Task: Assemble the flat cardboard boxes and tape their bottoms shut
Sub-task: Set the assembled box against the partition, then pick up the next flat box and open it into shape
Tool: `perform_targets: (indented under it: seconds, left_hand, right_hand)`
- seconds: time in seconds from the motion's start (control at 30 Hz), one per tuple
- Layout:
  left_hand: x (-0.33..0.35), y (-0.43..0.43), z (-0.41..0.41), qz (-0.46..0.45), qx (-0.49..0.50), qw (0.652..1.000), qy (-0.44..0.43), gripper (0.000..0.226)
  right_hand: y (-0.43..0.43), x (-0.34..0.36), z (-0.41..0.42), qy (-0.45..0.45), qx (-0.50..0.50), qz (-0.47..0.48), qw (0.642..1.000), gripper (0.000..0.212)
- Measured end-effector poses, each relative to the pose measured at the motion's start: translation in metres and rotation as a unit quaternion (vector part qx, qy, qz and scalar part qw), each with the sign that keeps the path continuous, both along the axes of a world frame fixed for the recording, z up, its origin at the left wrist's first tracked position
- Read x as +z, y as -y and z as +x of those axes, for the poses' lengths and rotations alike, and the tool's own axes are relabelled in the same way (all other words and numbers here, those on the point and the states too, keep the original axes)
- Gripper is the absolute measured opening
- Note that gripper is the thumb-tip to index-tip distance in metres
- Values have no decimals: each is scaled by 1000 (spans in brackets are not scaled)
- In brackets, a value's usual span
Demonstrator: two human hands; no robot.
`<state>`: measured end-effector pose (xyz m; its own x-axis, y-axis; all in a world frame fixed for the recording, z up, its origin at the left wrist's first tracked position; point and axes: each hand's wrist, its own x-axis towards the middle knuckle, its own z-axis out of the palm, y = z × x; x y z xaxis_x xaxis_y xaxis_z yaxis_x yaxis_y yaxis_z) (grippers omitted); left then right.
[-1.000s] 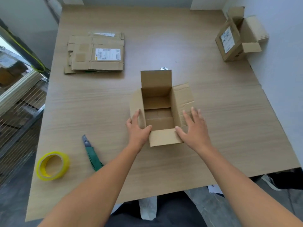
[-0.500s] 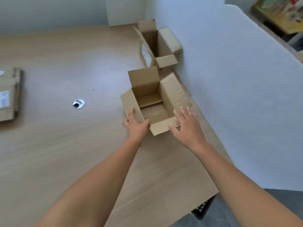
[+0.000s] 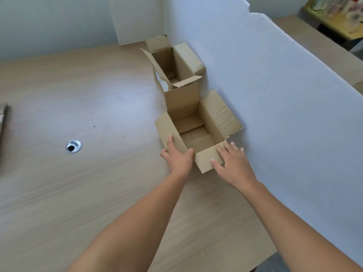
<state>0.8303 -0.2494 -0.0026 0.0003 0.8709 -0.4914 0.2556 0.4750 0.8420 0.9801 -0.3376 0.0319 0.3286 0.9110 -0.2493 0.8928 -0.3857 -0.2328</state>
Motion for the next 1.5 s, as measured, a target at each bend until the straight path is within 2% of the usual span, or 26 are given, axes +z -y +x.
perform_targets:
  seconds: [0.1, 0.2, 0.33, 0.47, 0.6, 0.8, 0.97, 1.03, 1.13, 1.23, 1.3, 1.4, 1.5]
  left_hand:
    - [2, -6, 8, 9, -20, 1000, -1, 88]
    - [6, -14, 5, 6, -47, 998, -38, 91]
    - [18, -15, -48, 125, -78, 982, -120, 80]
    - [20, -21, -156, 179, -134, 936, -272, 68]
    - [23, -44, -288, 191, -122, 892, -392, 63]
    - [24, -81, -508, 86, -35, 868, -487, 64]
    - [15, -130, -663, 39, 51, 877, -476, 74]
    - [7, -159, -711, 39, 62, 882, -466, 79]
    - [-10, -205, -765, 25, 79, 908, -410, 95]
    - [-21, -236, -788, -3, 57, 936, -348, 110]
    - [-25, -243, -787, -12, 49, 935, -351, 114]
    - [-24, -240, -777, -4, 58, 926, -372, 112]
    - [-18, -229, -770, -25, 115, 941, -316, 107]
  right_hand:
    - [-2, 6, 5, 30, 9, -2, 1000, 63]
    - [-13, 17, 3, 36, 15, 17, 999, 63]
    - [-46, 35, -36, 24, 55, 54, 997, 65]
    - [-88, 42, -128, 1, 139, 77, 987, 64]
    - [-128, 34, -238, -8, 231, 45, 972, 66]
    - [-190, 16, -439, -40, 336, 32, 940, 66]
    - [-245, 2, -583, -75, 336, 25, 938, 69]
    - [-269, -7, -622, -98, 302, 19, 948, 72]
    - [-304, -28, -659, -130, 236, 1, 963, 76]
    - [-330, -44, -678, -174, 171, -6, 970, 75]
    - [-335, -48, -684, -217, 136, 0, 967, 74]
    - [-328, -46, -691, -270, 103, 27, 957, 66]
    - [-316, -39, -693, -327, 77, 79, 939, 53]
